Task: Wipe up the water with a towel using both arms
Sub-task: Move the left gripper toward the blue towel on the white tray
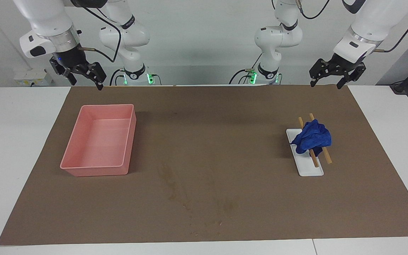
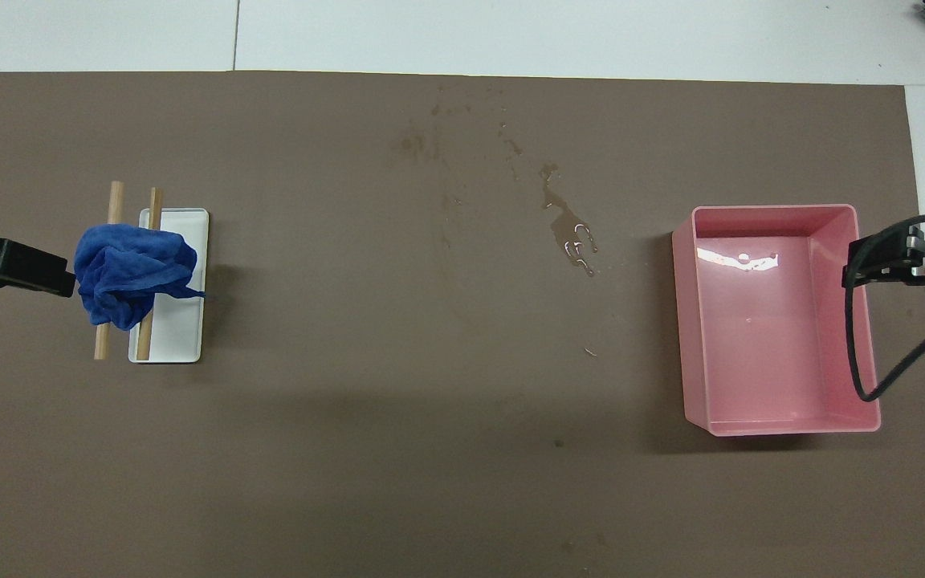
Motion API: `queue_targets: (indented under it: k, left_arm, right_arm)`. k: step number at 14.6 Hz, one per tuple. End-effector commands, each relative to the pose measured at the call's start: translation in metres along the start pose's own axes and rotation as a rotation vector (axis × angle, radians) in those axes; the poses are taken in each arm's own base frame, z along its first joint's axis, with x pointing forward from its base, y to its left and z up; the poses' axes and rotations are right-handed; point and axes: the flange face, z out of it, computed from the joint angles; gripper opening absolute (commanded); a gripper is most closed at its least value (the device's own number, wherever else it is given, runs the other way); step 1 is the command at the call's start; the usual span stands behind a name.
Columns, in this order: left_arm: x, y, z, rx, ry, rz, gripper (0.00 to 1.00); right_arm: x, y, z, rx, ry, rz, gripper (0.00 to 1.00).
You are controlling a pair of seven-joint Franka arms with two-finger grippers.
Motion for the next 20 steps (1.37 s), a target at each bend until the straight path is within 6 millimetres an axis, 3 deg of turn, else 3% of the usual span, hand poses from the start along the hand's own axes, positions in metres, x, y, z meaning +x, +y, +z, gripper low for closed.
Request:
queue_targets:
  k: [1,4,7,11,16,20]
  left_arm:
    - [-0.002,-0.002,-0.007,-0.005,0.009,0.012,1.00]
    - [-0.001,-0.002,-0.007,-0.006,0.027,0.011,1.00]
    - [-0.001,-0.015,0.009,-0.002,0.061,-0.038,1.00]
    - [0.016,-0.027,0.048,0.064,0.146,-0.127,1.00]
    - [0.066,-0.041,0.130,0.099,0.197,-0.288,1.00]
    - [0.058,-0.046,0.188,0.090,0.186,-0.357,1.00]
  right_arm:
    - [-0.005,0.001,0.002,0.003,-0.007,0.001,1.00]
    - [-0.008,0.002,0.007,0.000,-0.019,0.008,1.00]
    - [-0.008,0.001,0.007,0.001,-0.017,0.002,1.00]
    - [-0.008,0.001,0.007,0.001,-0.017,-0.005,1.00]
    - [-0.009,0.001,0.007,0.001,-0.017,-0.044,1.00]
    - [-0.010,-0.004,0.008,0.000,-0.018,-0.050,1.00]
